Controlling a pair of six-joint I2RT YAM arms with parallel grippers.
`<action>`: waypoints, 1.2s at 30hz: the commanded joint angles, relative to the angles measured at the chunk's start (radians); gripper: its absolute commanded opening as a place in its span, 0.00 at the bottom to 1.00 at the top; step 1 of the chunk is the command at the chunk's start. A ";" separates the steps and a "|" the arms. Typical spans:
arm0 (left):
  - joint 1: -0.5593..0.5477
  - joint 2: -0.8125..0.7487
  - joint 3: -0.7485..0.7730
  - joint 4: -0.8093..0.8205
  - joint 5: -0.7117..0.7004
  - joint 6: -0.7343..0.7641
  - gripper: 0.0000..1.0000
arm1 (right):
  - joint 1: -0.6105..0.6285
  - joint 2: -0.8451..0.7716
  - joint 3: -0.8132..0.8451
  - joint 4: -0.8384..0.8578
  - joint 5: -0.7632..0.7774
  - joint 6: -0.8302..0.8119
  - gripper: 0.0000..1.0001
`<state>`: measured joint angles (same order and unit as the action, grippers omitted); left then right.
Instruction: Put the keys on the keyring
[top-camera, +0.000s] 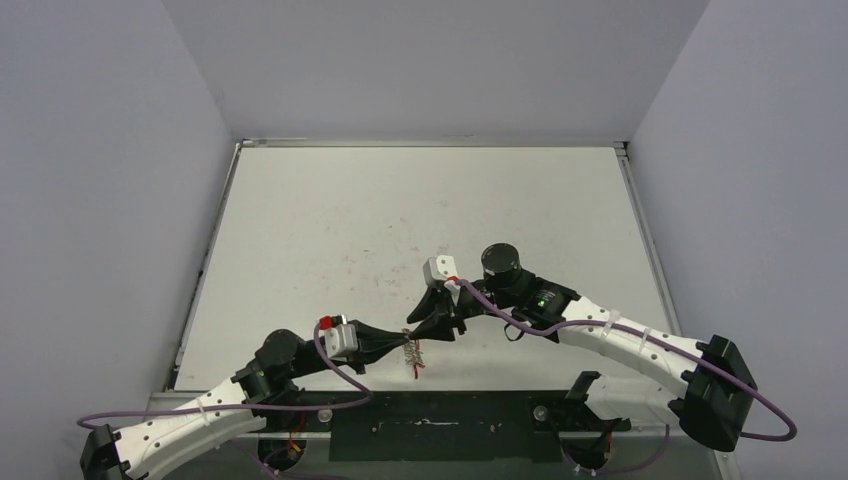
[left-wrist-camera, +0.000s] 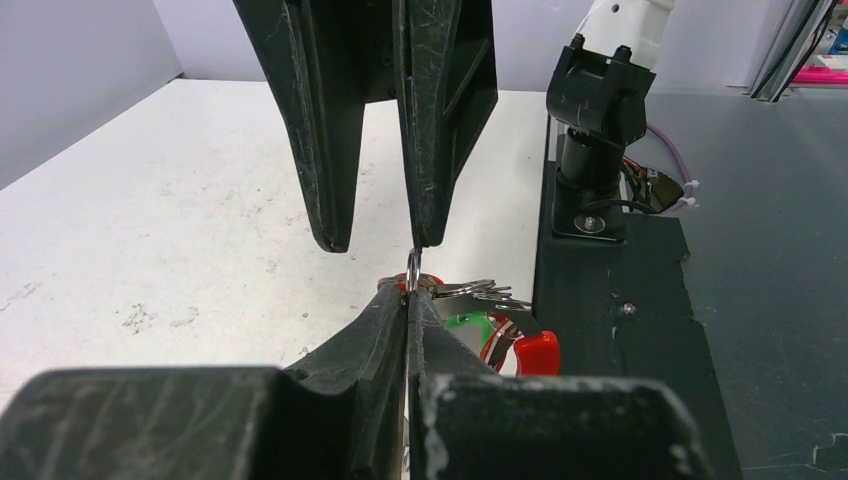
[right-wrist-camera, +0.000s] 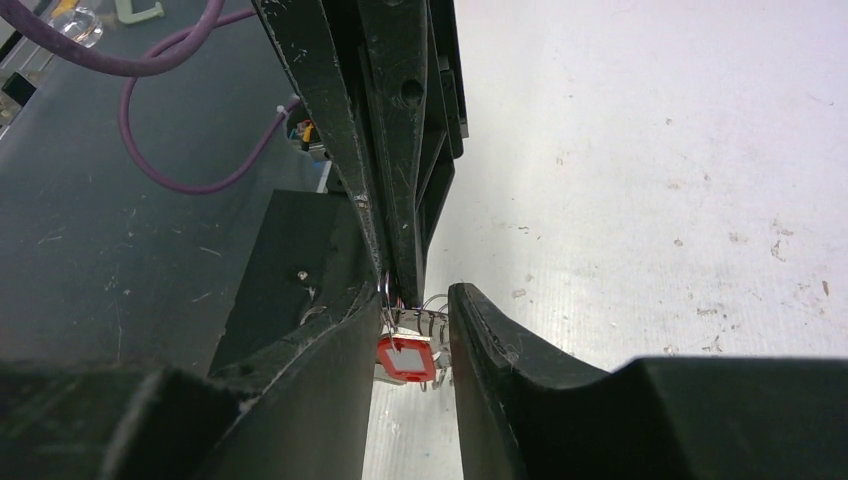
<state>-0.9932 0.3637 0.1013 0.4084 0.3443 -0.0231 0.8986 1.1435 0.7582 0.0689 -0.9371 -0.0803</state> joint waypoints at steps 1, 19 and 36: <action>-0.004 -0.002 0.014 0.080 -0.016 -0.010 0.00 | 0.004 0.009 -0.005 0.072 -0.043 -0.004 0.34; -0.004 -0.011 0.027 0.054 -0.024 -0.003 0.00 | 0.012 0.043 -0.004 0.037 -0.014 -0.032 0.23; -0.004 -0.044 0.080 -0.133 -0.058 0.039 0.13 | 0.021 0.006 0.102 -0.238 0.058 -0.115 0.00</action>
<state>-0.9962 0.3431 0.1062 0.3588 0.3164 -0.0151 0.9184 1.1751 0.7612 -0.0147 -0.9165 -0.1253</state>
